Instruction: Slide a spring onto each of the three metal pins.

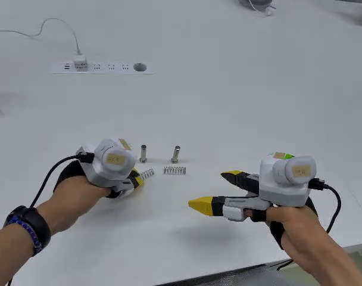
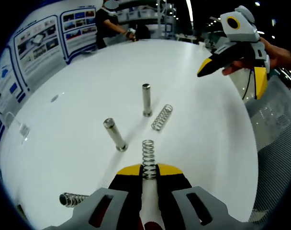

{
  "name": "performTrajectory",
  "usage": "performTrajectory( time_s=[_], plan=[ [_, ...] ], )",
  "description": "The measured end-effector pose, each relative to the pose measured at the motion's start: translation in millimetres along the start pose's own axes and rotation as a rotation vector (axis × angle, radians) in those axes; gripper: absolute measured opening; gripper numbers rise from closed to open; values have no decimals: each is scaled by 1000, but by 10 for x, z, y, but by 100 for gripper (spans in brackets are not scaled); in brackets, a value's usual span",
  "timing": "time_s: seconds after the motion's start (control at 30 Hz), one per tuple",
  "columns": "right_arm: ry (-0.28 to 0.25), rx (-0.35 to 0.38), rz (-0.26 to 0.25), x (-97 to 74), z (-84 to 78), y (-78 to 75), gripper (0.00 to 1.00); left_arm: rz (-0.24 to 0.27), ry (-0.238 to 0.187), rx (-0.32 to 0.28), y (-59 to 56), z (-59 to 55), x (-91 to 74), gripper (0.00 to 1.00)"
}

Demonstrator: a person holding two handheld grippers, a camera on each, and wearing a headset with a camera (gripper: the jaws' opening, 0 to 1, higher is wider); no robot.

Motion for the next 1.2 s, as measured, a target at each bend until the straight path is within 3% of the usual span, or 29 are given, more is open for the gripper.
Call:
performTrajectory(
  time_s=[0.17,0.33,0.6,0.87,1.2],
  plan=[
    [1,-5,13,26,20,59,79,-18,5,-63,-46,-36,-39,10],
    [0,4,31,32,25,79,78,-14,-15,-90,-86,-117,-135,10],
    [15,7,56,66,1,106,78,6,-7,-124,-131,-285,-286,10],
    [32,-2,100,181,15,185,76,25,-33,-178,-175,-323,-452,10],
    [42,-33,144,303,59,342,76,36,-52,-198,-228,-376,-636,10]
  ],
)
Point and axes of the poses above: the centre of the closed fingertips' face, and the gripper's own axes: x roughly forward along the fingers, y roughly to its left, z roughly out of its top, the point moved 2 cm from there along -x, roughly backward along the fingers, and after that the axes turned 4 degrees about -x, right-handed, at the moved point
